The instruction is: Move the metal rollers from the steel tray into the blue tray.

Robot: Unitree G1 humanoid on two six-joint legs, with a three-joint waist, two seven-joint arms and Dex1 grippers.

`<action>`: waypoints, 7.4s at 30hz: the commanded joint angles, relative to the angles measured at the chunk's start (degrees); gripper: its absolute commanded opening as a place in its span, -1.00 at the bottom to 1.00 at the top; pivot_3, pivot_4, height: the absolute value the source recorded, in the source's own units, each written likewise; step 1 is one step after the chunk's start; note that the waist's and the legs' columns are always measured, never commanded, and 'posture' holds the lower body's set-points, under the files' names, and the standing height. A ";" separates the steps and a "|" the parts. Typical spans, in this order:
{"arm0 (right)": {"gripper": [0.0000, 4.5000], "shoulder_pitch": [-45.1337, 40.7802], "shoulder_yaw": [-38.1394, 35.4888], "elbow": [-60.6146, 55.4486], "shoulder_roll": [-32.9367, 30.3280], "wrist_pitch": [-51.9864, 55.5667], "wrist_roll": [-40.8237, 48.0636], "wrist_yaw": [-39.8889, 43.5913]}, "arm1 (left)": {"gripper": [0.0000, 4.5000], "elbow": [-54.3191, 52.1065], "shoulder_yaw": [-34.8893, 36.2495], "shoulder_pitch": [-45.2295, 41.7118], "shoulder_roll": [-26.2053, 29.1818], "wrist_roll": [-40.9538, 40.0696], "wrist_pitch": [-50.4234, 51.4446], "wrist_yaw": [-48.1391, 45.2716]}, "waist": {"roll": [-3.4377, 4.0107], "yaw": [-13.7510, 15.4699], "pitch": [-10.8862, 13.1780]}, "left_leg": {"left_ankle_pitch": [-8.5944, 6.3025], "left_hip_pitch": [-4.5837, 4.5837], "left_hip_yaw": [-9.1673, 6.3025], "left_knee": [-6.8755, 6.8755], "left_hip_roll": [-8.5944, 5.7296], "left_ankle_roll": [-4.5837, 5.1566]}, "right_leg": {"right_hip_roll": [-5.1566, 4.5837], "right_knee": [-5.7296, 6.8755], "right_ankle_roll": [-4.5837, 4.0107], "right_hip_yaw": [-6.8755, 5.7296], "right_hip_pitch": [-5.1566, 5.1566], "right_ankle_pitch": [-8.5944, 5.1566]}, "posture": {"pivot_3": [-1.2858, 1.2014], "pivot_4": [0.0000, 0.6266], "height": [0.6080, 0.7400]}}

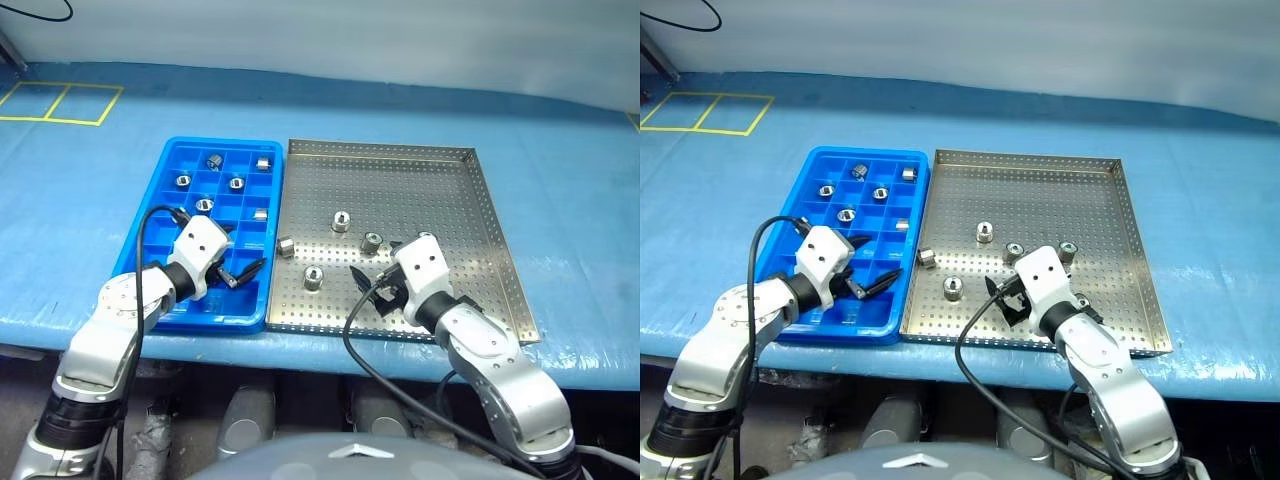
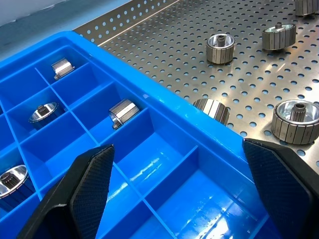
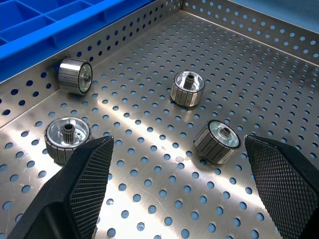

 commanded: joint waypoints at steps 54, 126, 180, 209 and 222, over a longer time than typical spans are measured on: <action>0.97 -0.04 0.70 -1.67 3.58 -0.10 -1.14 -2.38 | 1.00 29.59 -17.89 -40.85 -6.71 4.82 -2.12 -14.44 | -0.02 -0.27 0.00 | 0.02 -0.02 0.02 0.14 -0.09 0.00 | 0.10 0.02 0.10 -0.02 0.13 0.04 | 0.01 -0.52 1.00; 1.00 -5.36 7.09 5.47 8.39 -3.24 -1.74 0.45 | -0.24 6.75 5.92 -9.64 -5.54 27.88 17.89 17.48 | -0.10 1.83 0.02 | 0.32 -0.24 -0.10 0.51 0.00 -0.29 | 0.20 0.84 -0.05 0.01 -0.36 0.16 | 0.13 -0.52 1.00; 1.00 1.86 5.36 -0.04 11.94 -3.38 -3.68 -8.33 | 0.99 42.06 -37.47 -47.10 -2.85 14.05 -6.15 -44.20 | -0.32 -3.49 0.11 | 0.56 -0.28 0.15 0.09 0.06 -0.26 | 0.30 0.72 0.16 0.25 -0.58 0.03 | -0.08 -0.52 1.00; 1.00 0.77 5.51 1.68 12.91 -4.24 -3.55 -7.32 | -0.25 32.31 -7.96 -47.96 -9.28 4.07 7.41 -26.29 | -0.29 -4.28 0.13 | 0.55 -0.56 -0.01 0.25 0.10 -0.23 | 0.34 0.81 0.21 0.15 -0.78 0.07 | -0.03 -0.52 1.00; 1.00 -1.24 5.75 3.70 12.67 -4.05 -2.48 -4.93 | -0.25 13.49 0.56 -30.16 3.74 5.15 13.63 -12.72 | -0.32 -1.97 0.15 | 0.58 -0.32 -0.04 0.11 0.09 -0.29 | 0.29 0.83 -0.09 0.27 -0.69 0.23 | 0.04 -0.52 1.00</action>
